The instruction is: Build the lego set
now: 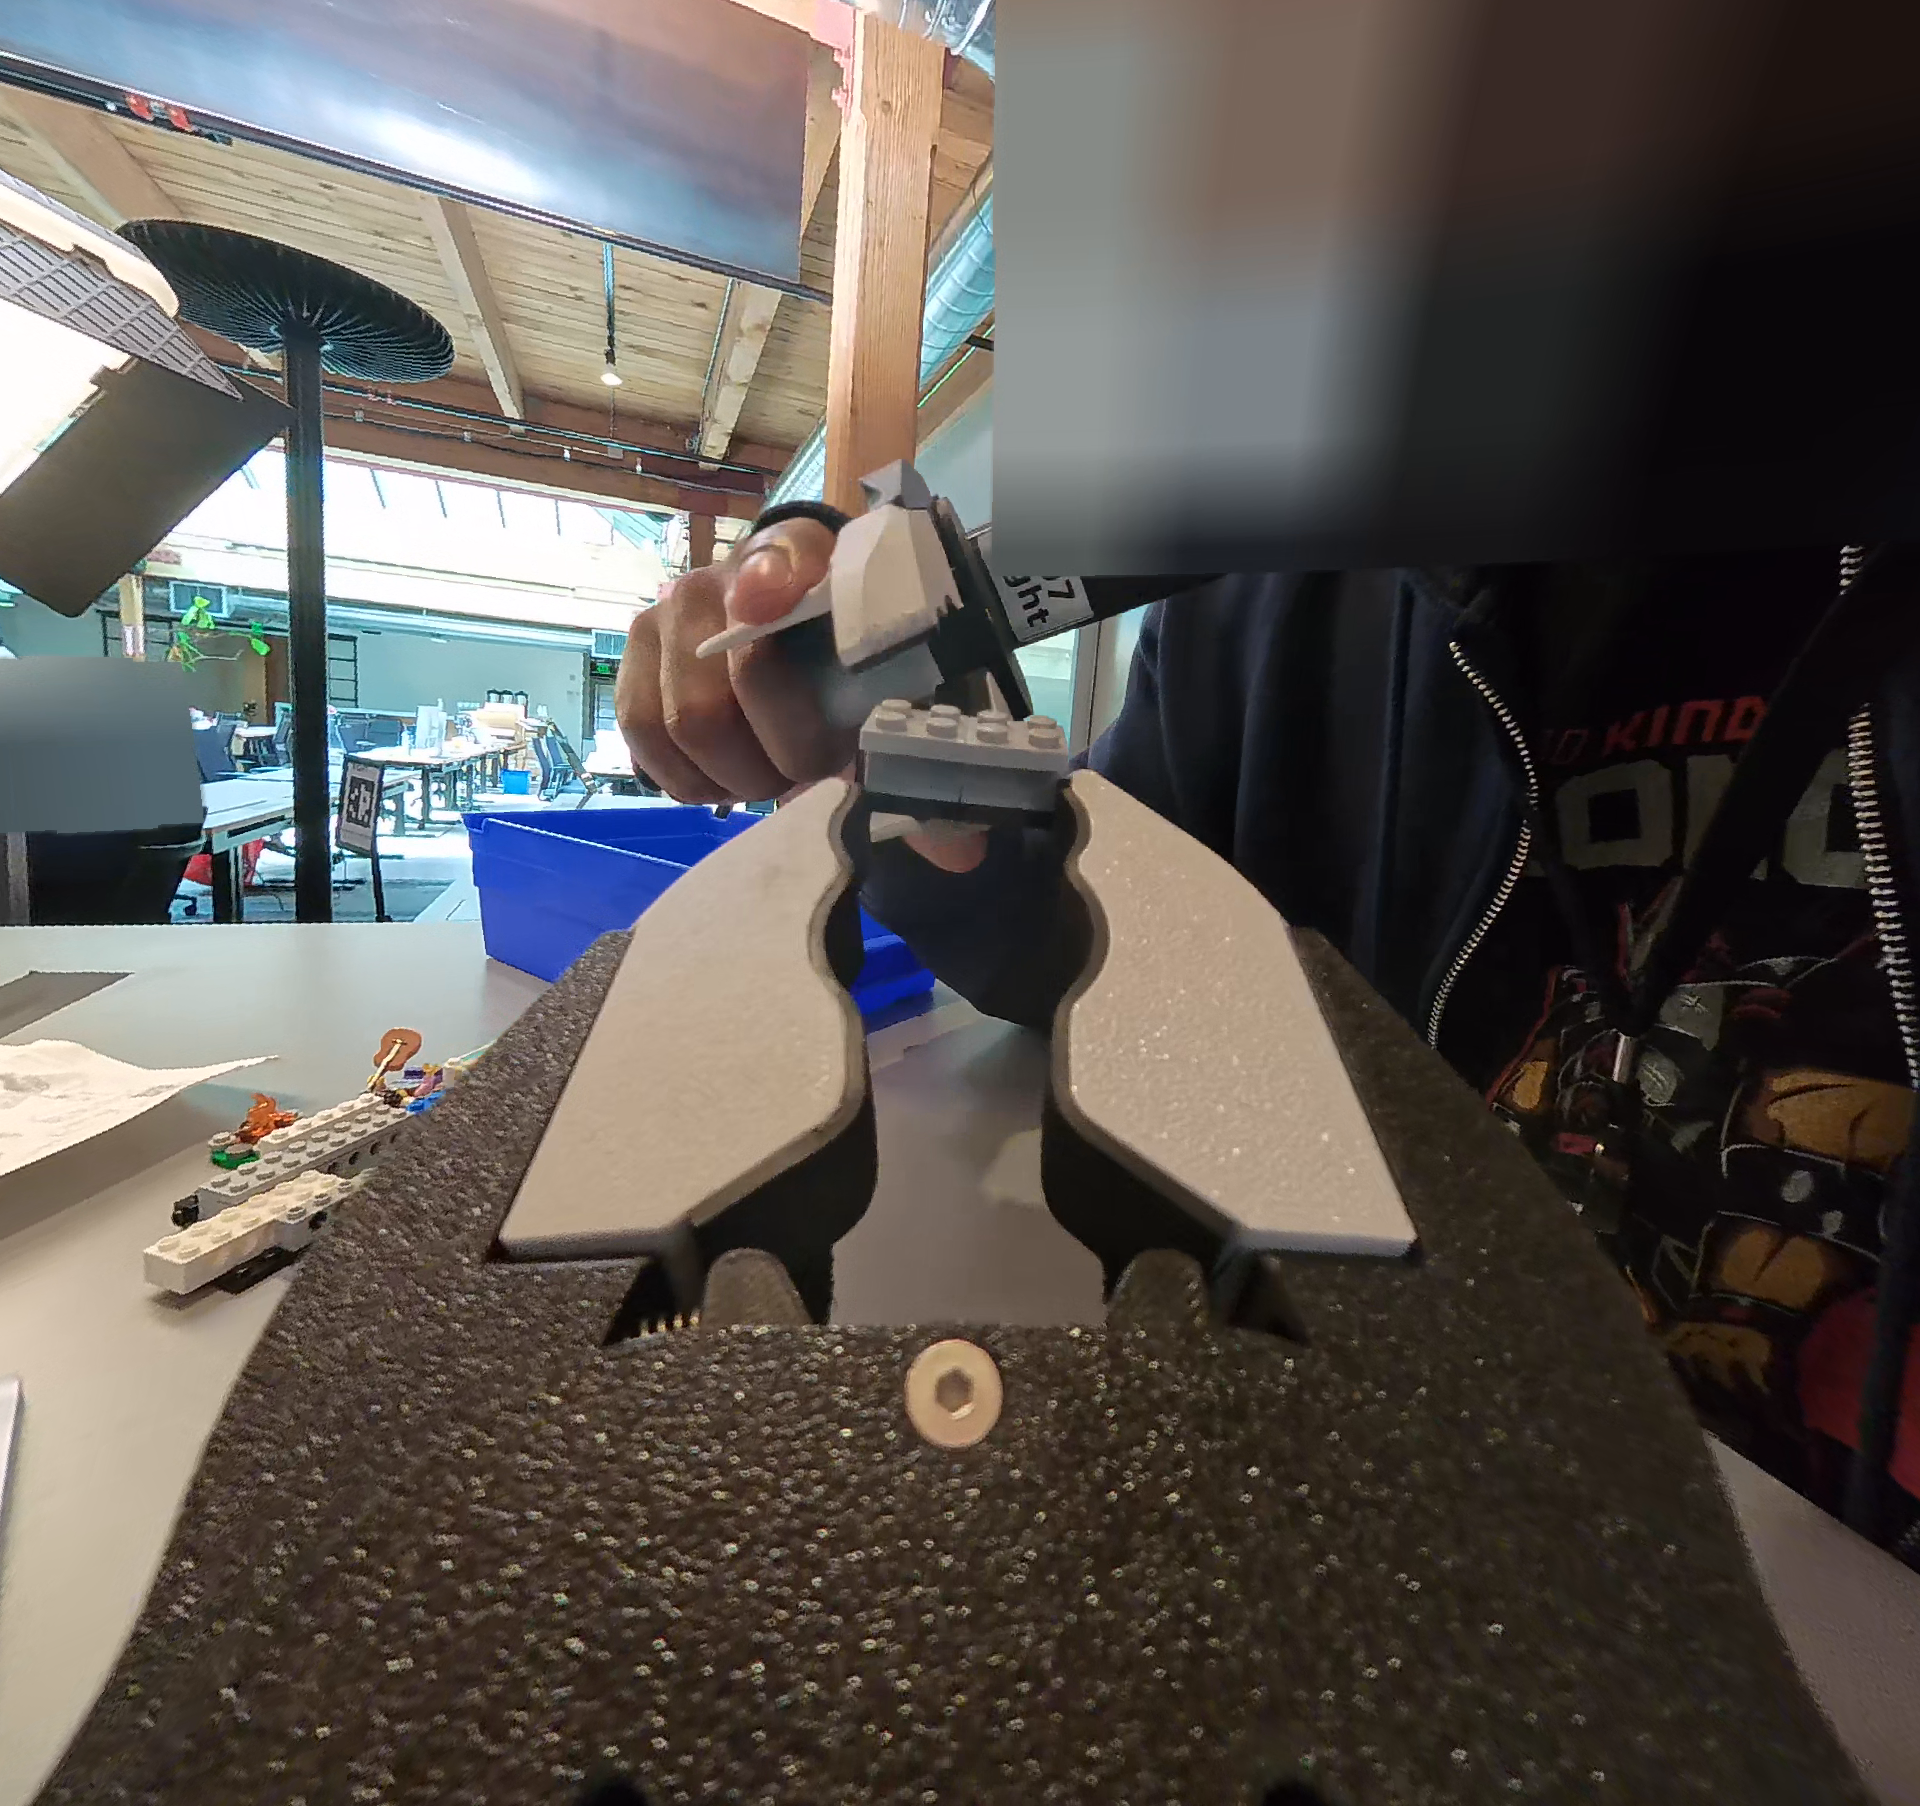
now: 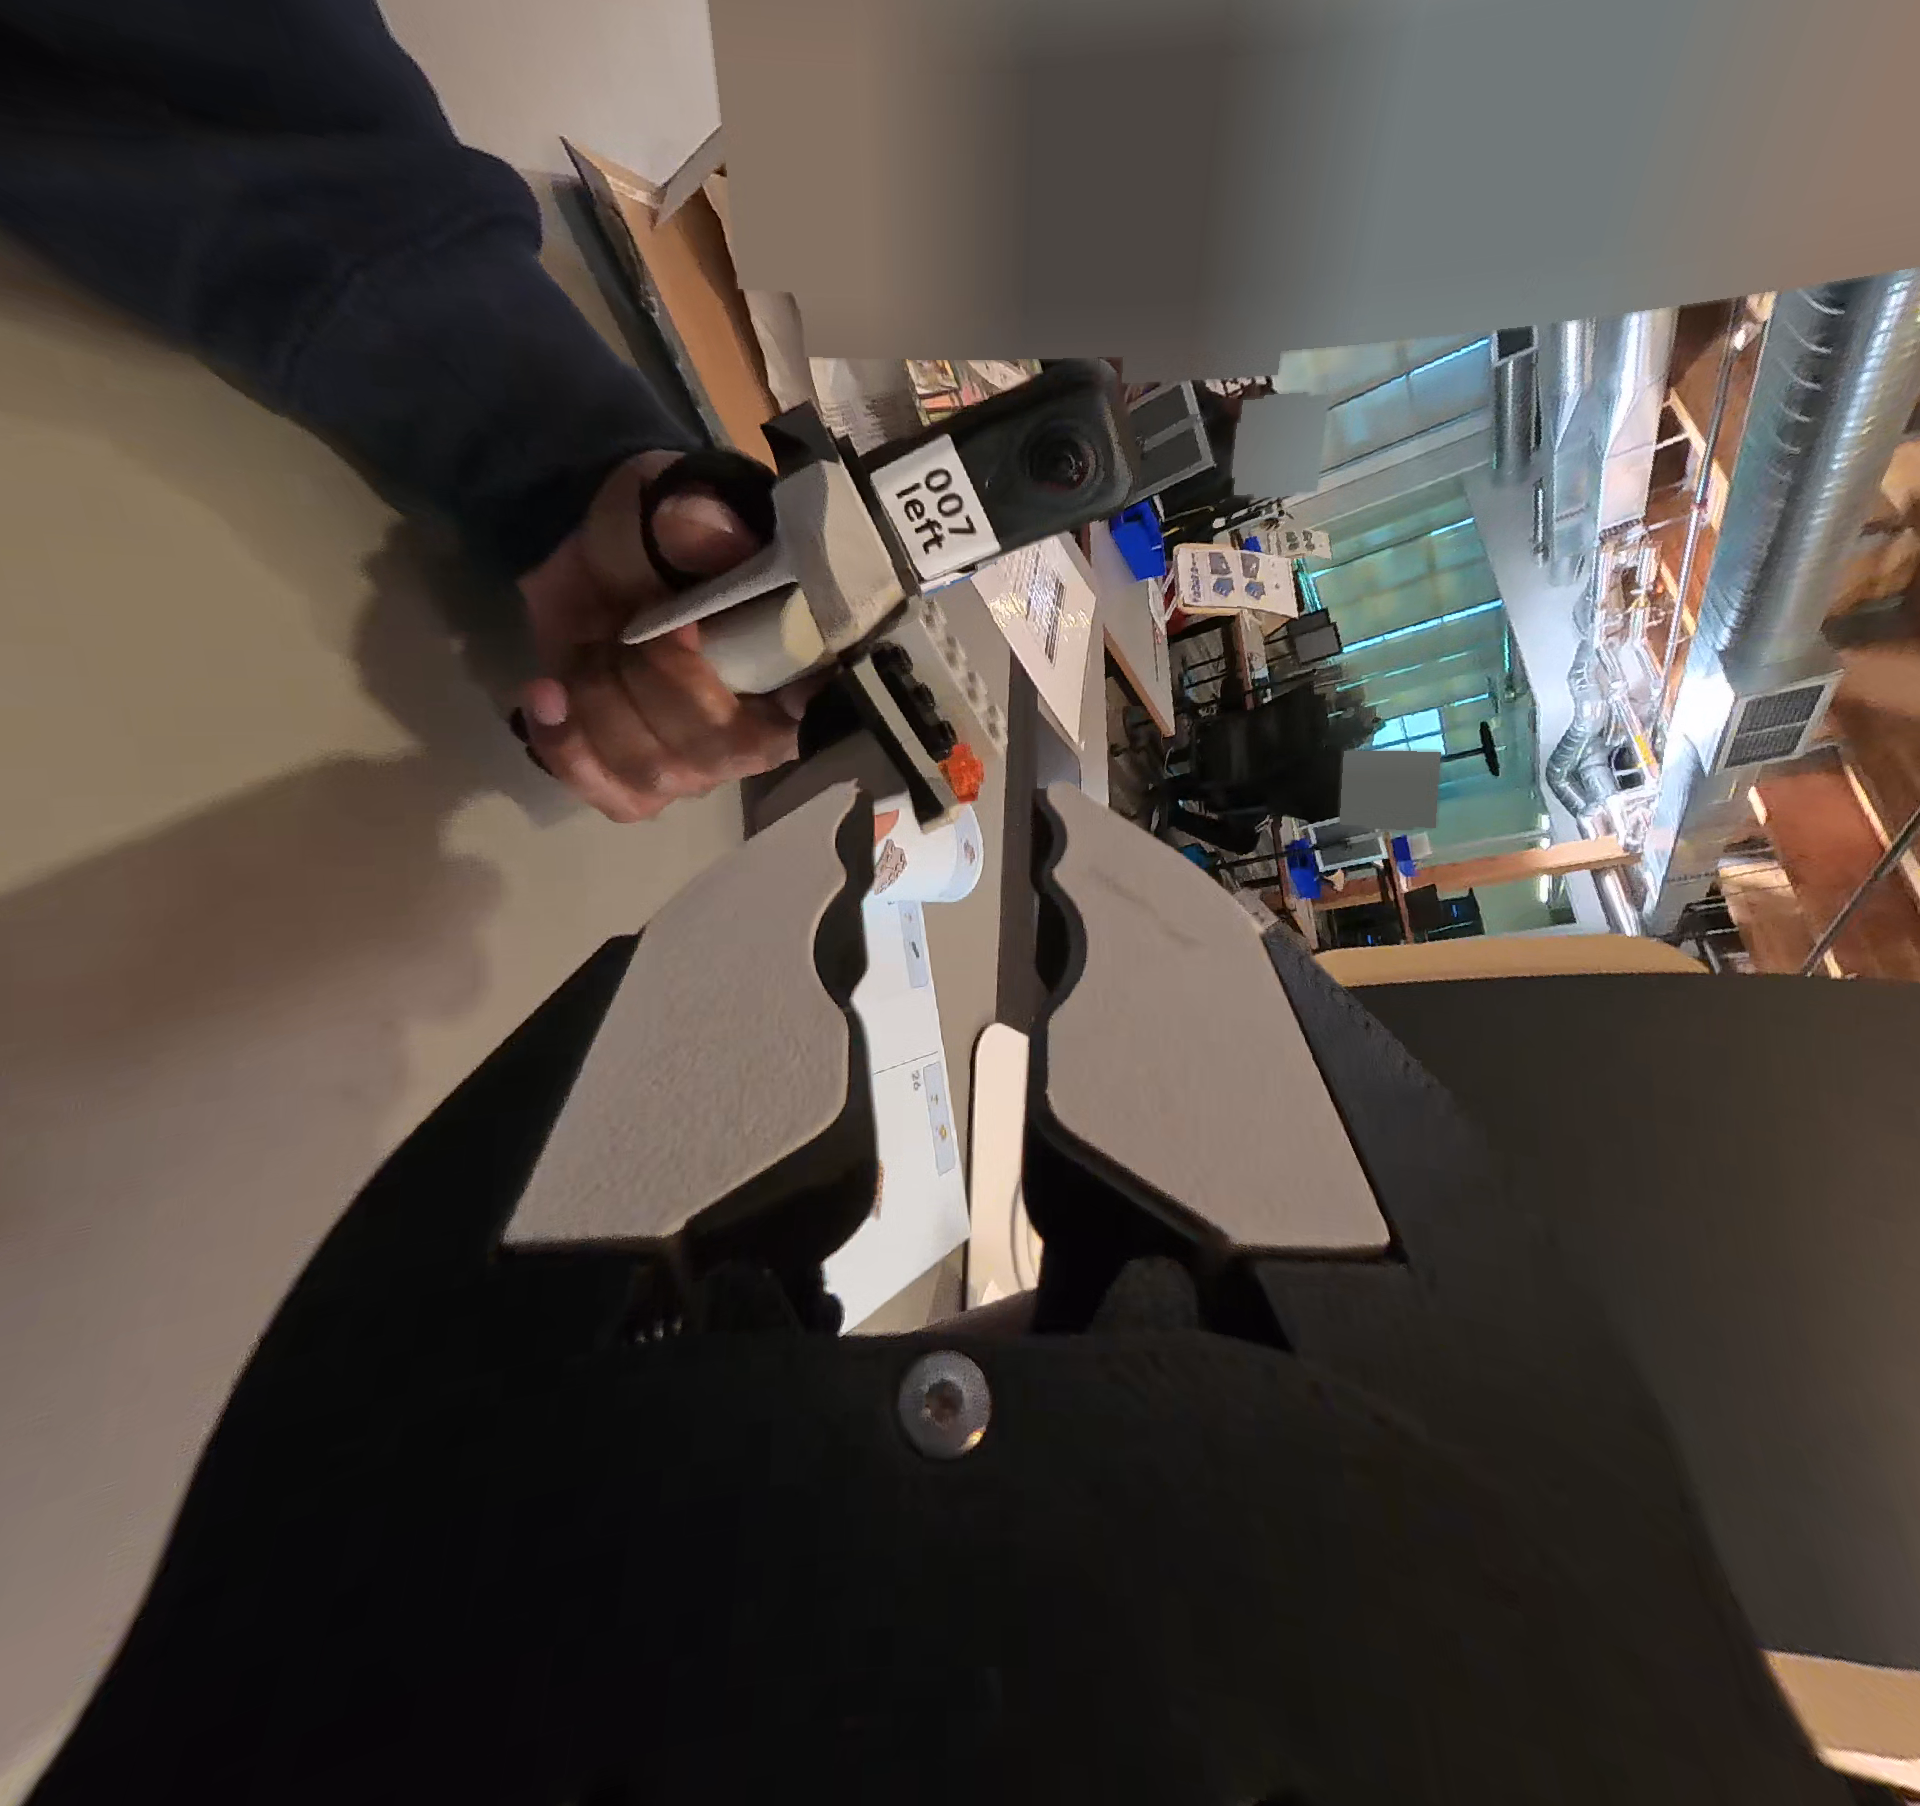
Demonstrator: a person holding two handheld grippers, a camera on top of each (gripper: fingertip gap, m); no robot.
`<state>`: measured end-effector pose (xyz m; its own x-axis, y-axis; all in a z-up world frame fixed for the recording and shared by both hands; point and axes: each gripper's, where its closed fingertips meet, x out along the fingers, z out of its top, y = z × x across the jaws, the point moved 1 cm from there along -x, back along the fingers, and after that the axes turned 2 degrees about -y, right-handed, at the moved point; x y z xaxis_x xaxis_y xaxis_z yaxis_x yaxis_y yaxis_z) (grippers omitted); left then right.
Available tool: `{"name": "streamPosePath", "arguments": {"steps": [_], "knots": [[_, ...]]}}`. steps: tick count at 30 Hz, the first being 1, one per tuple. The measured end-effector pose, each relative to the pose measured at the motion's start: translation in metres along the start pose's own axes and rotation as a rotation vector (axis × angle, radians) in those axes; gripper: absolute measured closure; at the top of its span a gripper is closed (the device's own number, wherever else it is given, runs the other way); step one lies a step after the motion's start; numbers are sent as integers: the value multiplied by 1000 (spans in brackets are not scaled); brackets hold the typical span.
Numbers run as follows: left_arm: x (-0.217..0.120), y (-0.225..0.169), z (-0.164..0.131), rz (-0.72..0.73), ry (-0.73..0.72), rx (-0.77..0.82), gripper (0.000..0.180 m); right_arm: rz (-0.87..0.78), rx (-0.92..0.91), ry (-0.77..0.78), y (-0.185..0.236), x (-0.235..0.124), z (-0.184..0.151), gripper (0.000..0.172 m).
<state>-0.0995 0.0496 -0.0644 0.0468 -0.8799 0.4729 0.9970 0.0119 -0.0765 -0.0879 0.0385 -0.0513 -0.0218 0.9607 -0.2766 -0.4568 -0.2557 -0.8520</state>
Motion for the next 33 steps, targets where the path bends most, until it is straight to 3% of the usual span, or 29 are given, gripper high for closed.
{"name": "streamPosePath", "arguments": {"steps": [11,33], "knots": [[2,0,-5,-13,21,-32,147,-16,-98,28,6,6,-2,157],[1,11,-8,-3,-8,-185,147,-2,-176,100,6,6,-14,160]]}}
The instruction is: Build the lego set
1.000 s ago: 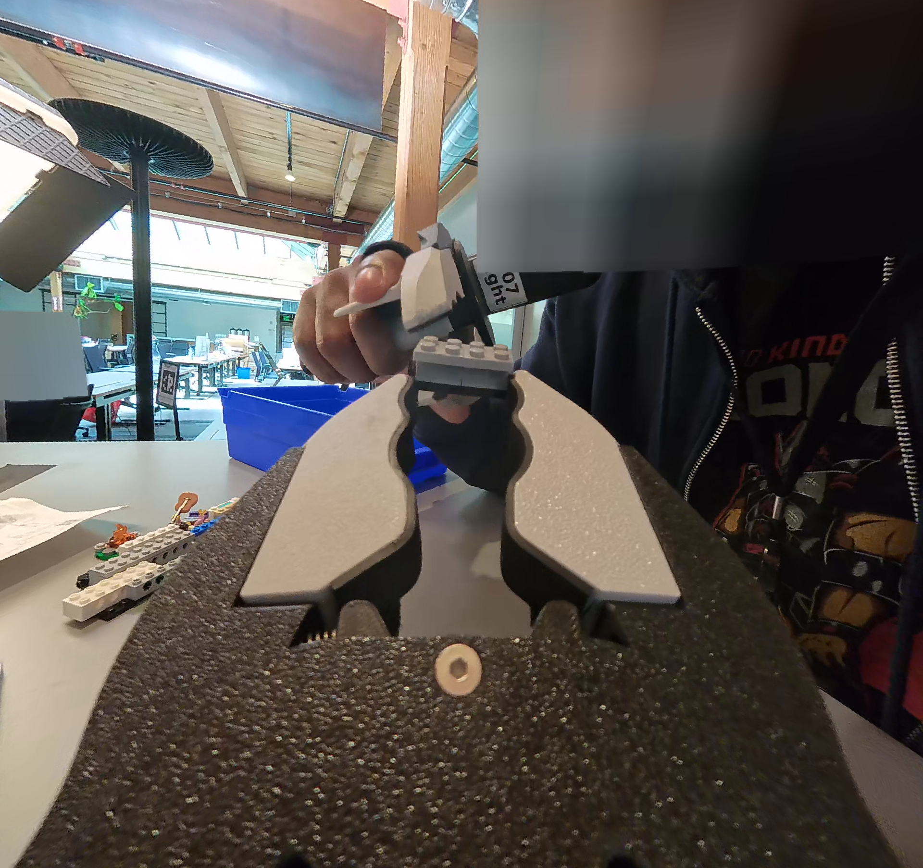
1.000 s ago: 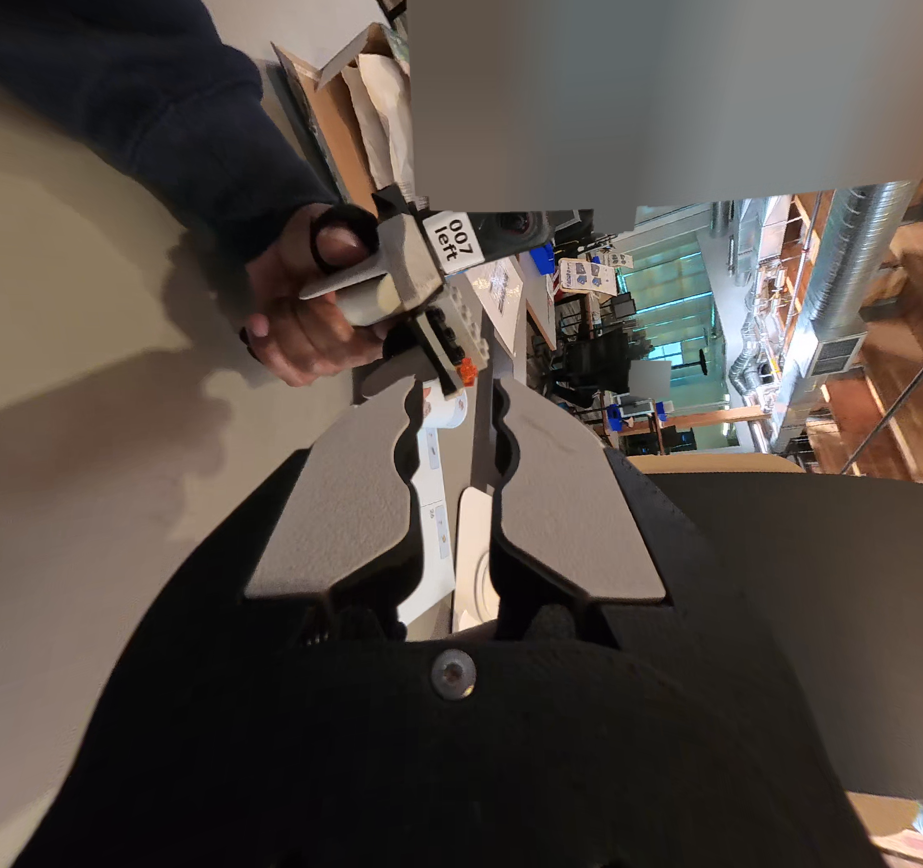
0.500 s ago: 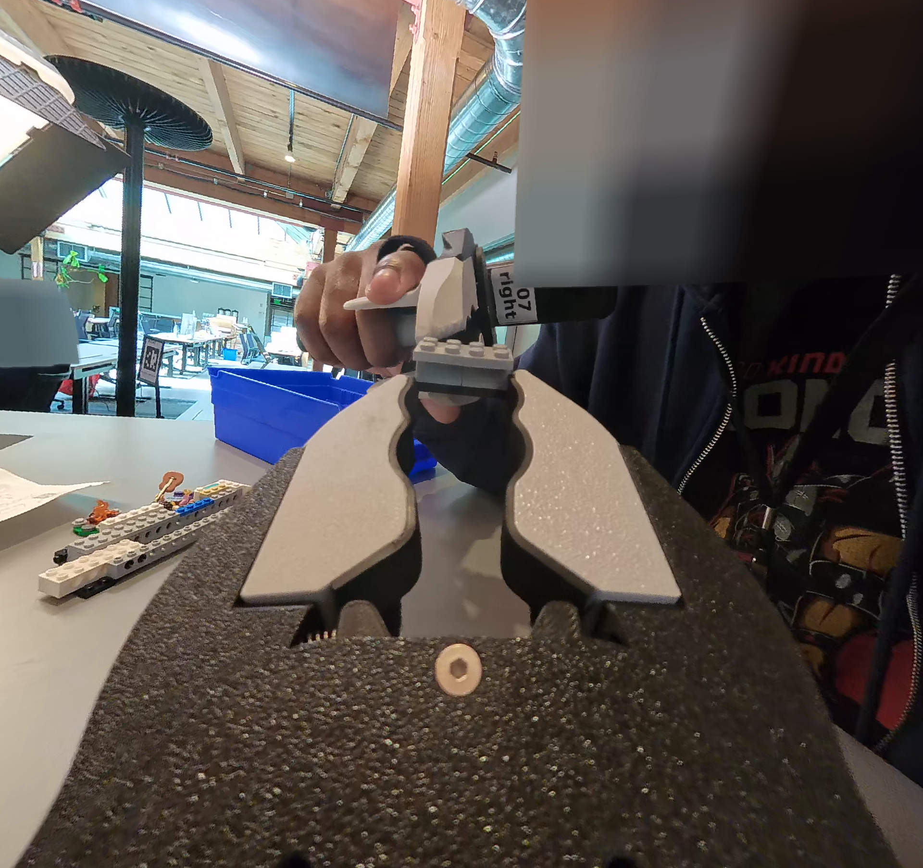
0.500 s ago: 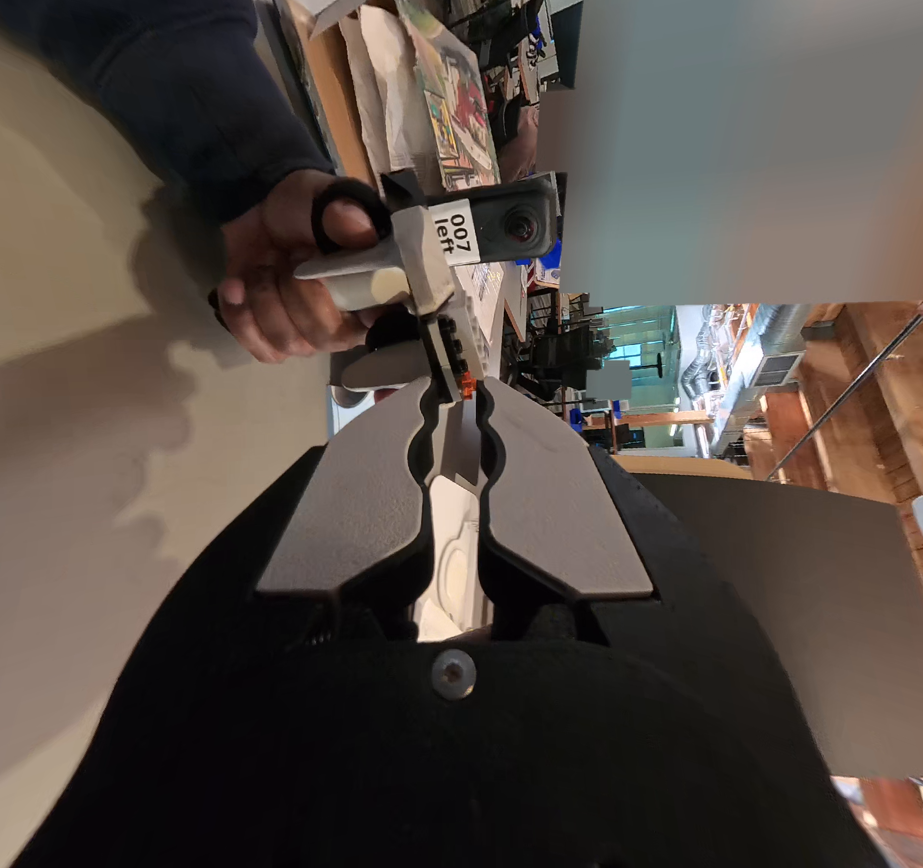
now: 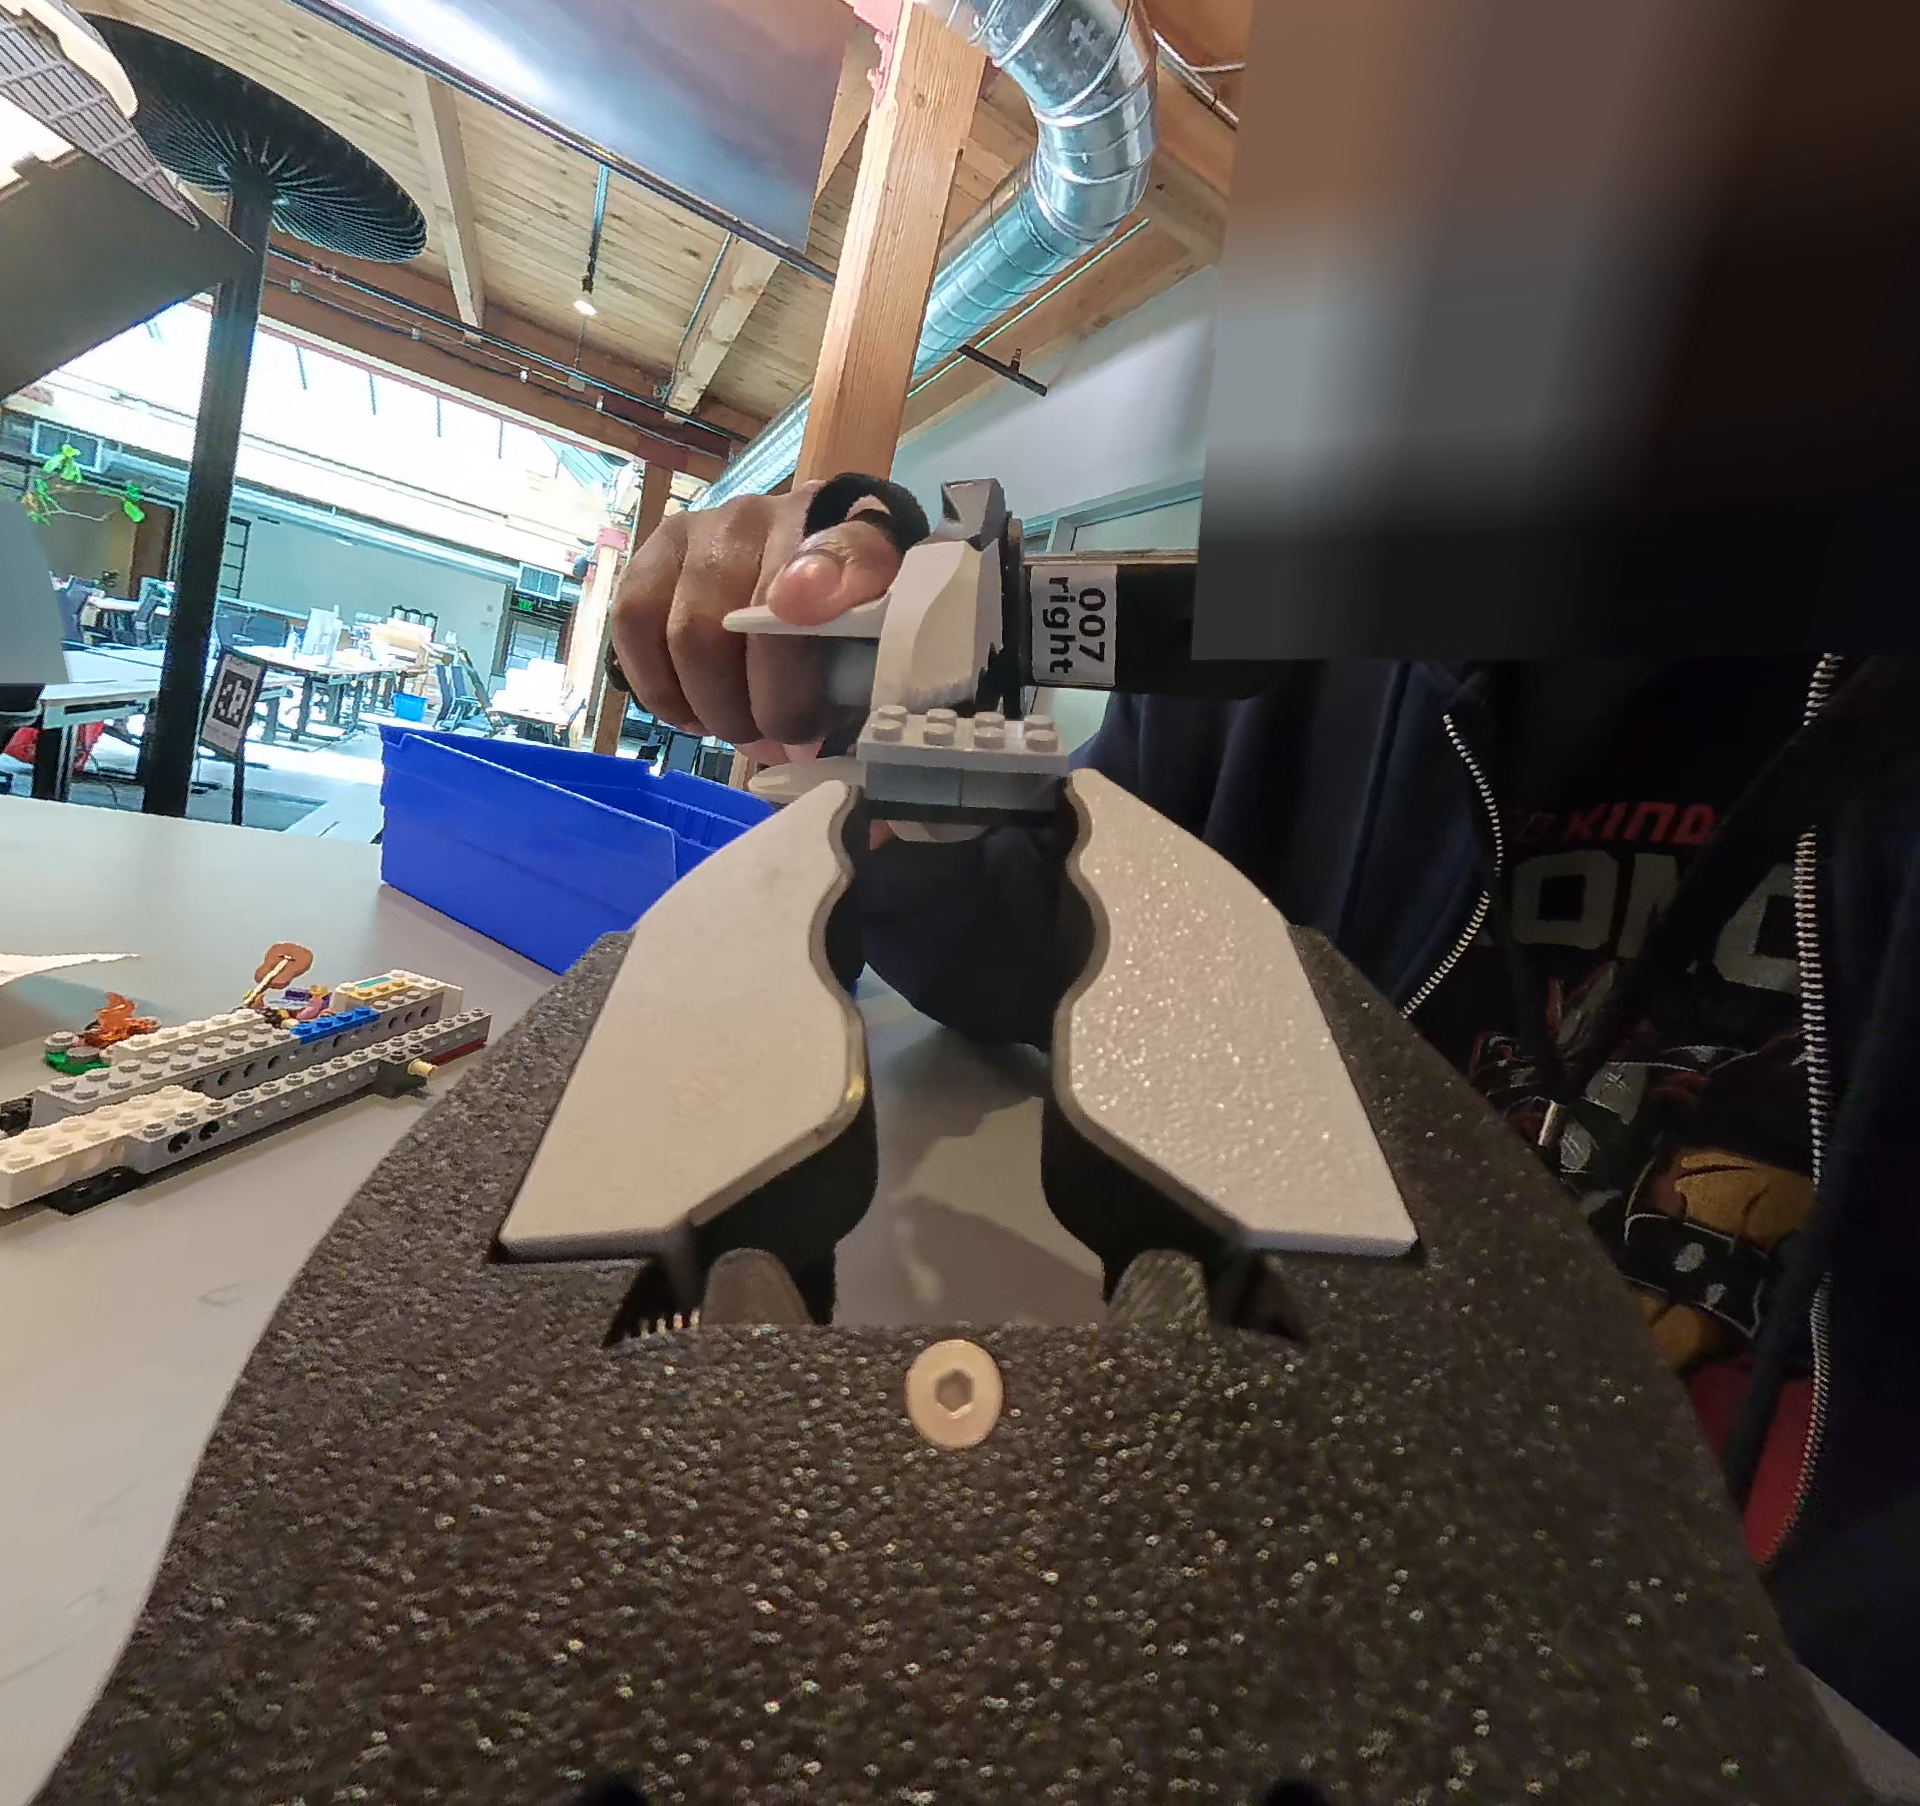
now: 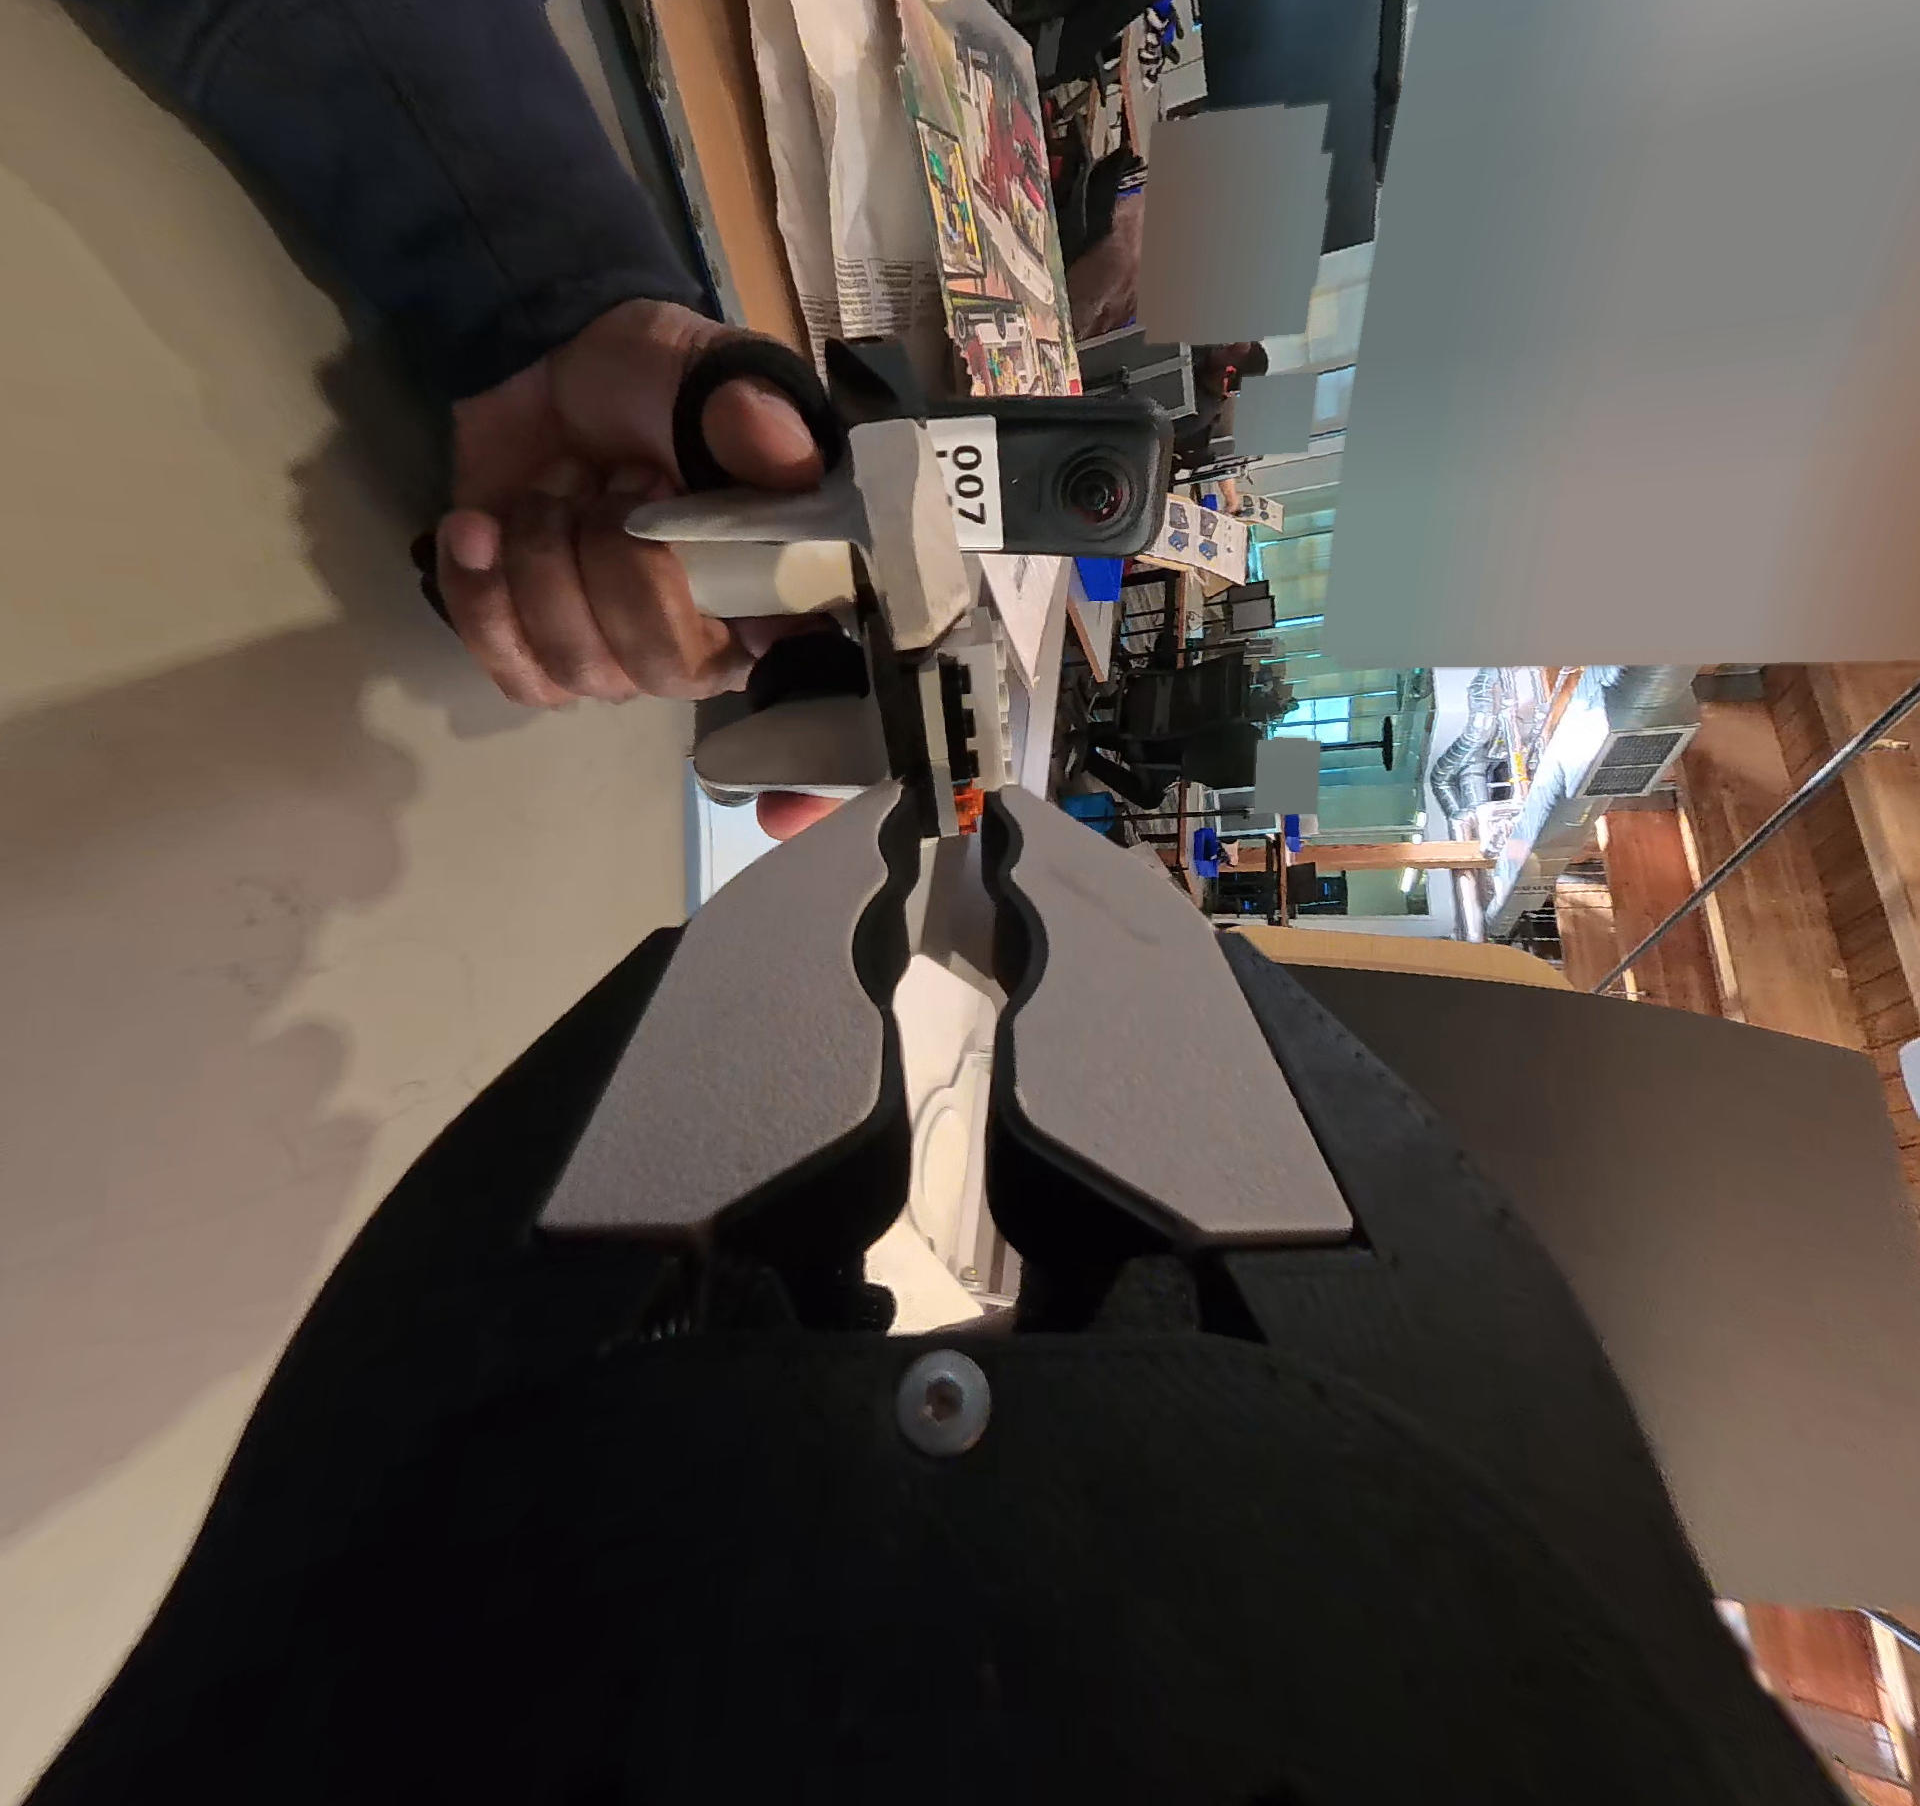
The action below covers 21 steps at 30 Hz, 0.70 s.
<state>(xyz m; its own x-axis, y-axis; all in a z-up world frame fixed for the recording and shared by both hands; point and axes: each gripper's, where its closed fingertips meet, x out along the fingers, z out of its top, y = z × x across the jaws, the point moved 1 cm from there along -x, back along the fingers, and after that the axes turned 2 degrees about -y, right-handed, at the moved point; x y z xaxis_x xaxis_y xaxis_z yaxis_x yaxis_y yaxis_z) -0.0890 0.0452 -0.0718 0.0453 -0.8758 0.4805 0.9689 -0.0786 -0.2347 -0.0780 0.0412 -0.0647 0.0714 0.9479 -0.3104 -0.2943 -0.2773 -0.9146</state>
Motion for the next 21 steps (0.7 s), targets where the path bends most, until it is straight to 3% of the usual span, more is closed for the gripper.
{"name": "streamPosePath", "arguments": {"steps": [10,21], "knots": [[1,0,-3,-9,13,-13,146,39,49,-20,5,2,-2,161],[-2,4,1,29,2,7,146,-29,59,-18,1,5,-6,160]]}}
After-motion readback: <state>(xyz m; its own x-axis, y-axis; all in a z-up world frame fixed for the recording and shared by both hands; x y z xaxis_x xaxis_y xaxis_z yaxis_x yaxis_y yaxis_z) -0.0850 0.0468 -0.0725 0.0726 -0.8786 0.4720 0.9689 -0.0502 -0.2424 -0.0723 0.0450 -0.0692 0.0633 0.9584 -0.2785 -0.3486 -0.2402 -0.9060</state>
